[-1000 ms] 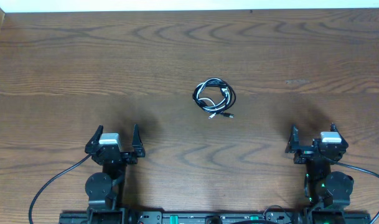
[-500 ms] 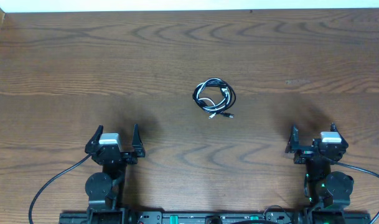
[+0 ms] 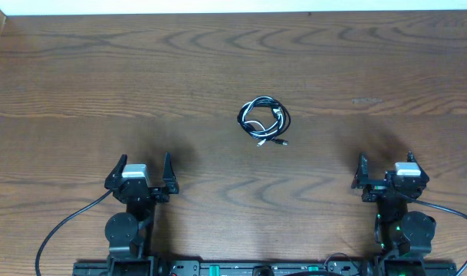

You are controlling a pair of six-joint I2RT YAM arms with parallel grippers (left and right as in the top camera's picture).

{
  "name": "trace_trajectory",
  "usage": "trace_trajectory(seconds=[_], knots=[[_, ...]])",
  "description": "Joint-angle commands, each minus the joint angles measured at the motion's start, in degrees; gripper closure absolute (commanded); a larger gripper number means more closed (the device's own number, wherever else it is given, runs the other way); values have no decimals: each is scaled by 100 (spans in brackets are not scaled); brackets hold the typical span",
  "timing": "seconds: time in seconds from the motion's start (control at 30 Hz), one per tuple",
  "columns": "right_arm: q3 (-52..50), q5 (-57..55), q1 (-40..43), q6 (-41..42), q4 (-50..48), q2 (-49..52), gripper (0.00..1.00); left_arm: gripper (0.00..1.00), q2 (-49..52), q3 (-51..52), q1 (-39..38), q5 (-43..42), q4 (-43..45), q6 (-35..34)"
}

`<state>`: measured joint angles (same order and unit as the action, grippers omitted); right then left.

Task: Untangle cables

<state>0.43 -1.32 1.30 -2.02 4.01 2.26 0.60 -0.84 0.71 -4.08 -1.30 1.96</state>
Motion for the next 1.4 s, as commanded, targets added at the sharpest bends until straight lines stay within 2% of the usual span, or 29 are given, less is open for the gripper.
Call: trace_trajectory(seconds=[0.0, 1.37], knots=[[-11, -63, -39, 68, 13, 15, 1, 2, -33, 61, 24, -15, -251, 96], [-11, -66, -39, 70, 13, 15, 1, 2, -31, -166, 24, -17, -232, 76]])
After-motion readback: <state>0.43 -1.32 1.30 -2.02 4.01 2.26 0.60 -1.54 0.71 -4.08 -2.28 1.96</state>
